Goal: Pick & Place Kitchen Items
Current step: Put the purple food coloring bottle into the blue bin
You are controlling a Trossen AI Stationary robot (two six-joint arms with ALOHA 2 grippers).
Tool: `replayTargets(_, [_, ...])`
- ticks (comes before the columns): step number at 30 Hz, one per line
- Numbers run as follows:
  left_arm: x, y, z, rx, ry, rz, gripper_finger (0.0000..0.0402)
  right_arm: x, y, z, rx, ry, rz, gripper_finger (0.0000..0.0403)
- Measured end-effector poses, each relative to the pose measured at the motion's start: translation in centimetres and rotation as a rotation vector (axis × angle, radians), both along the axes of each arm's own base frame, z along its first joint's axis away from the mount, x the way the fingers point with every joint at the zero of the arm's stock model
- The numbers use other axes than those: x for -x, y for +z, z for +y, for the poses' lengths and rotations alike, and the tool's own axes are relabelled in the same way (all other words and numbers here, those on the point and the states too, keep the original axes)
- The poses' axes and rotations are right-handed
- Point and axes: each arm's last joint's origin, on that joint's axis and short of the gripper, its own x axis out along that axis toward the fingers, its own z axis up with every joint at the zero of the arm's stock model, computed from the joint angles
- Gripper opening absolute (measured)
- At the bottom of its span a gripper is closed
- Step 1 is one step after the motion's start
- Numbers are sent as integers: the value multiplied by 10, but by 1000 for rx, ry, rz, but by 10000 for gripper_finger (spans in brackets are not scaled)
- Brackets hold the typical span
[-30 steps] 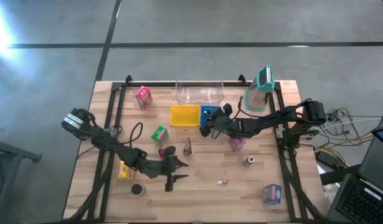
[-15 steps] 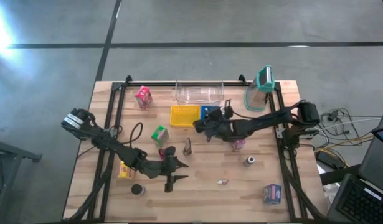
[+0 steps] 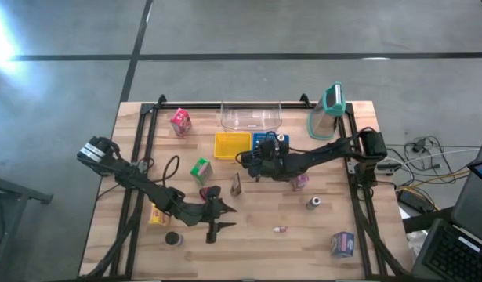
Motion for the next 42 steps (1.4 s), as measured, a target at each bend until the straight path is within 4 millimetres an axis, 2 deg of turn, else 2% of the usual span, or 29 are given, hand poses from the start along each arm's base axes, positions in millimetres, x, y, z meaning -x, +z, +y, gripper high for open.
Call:
replayTargets(18, [0,0,0,11,4,2,204,5,-13,-2,3,-32,41,59])
replayTargets(30, [0,0,0,15,6,3,204,1,-38,-9,-23,-34,99,59])
replayTargets(42, [0,0,0,15,4,8,204,1,-41,-14,-55,-33,98,58])
